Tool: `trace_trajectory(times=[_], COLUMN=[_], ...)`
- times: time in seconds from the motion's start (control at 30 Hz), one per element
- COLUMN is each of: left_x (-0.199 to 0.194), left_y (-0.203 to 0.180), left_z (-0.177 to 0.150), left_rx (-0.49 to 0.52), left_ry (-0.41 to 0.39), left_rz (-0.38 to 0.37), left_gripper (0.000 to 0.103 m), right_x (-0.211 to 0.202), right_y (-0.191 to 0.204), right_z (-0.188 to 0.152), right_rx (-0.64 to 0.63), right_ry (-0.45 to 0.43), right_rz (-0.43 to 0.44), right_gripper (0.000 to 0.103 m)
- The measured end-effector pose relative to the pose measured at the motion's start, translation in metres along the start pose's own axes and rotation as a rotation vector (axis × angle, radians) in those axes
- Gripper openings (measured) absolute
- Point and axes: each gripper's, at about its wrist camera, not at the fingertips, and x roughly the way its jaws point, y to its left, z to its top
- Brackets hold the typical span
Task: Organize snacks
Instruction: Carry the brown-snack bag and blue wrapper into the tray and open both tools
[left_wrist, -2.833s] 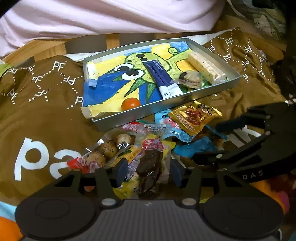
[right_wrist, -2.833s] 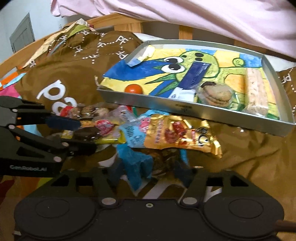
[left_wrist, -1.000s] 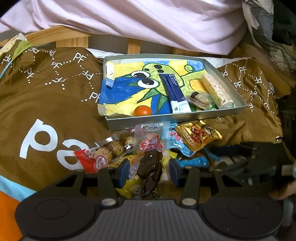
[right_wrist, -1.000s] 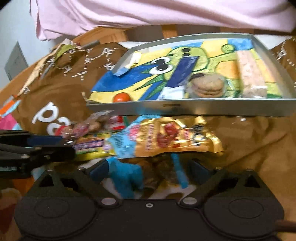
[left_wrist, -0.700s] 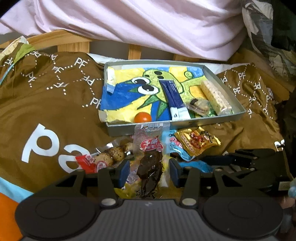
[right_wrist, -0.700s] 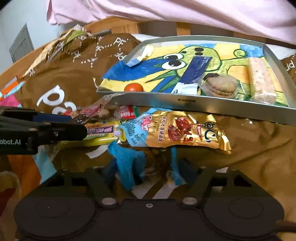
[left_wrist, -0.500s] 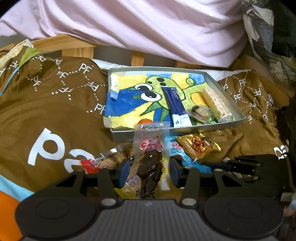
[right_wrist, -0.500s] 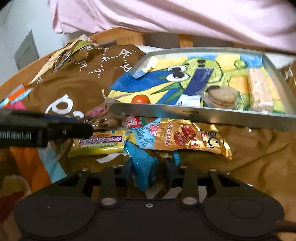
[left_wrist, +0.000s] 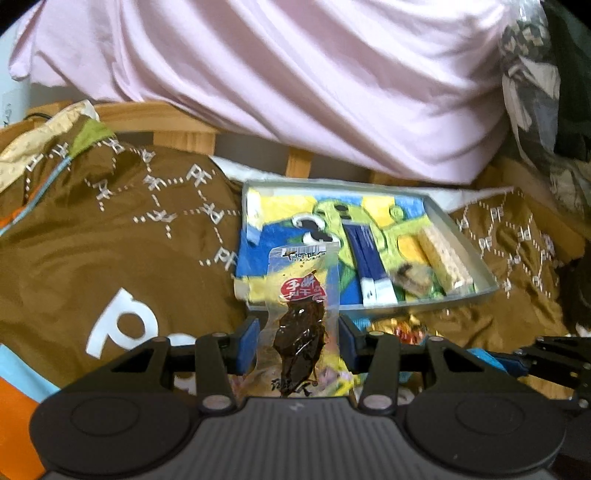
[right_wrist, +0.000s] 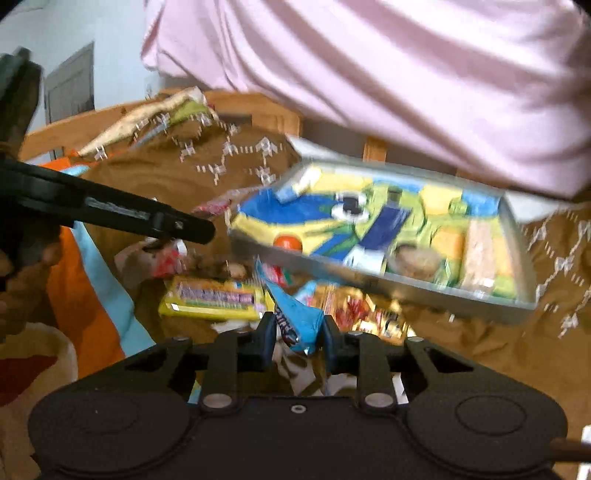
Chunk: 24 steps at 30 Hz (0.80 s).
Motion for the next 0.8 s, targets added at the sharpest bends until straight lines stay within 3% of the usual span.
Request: trace_trajectory(times=[0.17, 0.43, 0.6, 0.8], left_x=[-0.001, 0.022, 0.048, 0.087], left_y=[0.002, 0.006, 0.006, 0.008], left_z=[0.006, 0.038, 0.055, 0.058], left_rx=[-0.017, -0.07, -0.081, -0.059], left_ry=[-0.049, -0.12, -0.143, -0.111], left_rz=[0.01, 0.0, -0.007, 0.011], left_gripper=[0.05, 0.05, 0.05, 0.05], right_x=[0.0, 0.007, 0.031, 0.077], right_y=[0.0, -0.01, -0.026, -0.044], right_z=[0.005, 0.036, 0.054, 0.066], right_rx=[-0.028, -0.115, -0.176, -0.213], right_ry=[-0.029, -0.185, -0.223, -0.227], right_rz=[-0.019, -0.104, -0.143, -0.167], right_gripper=[0.027, 0.027, 0.027, 0.028])
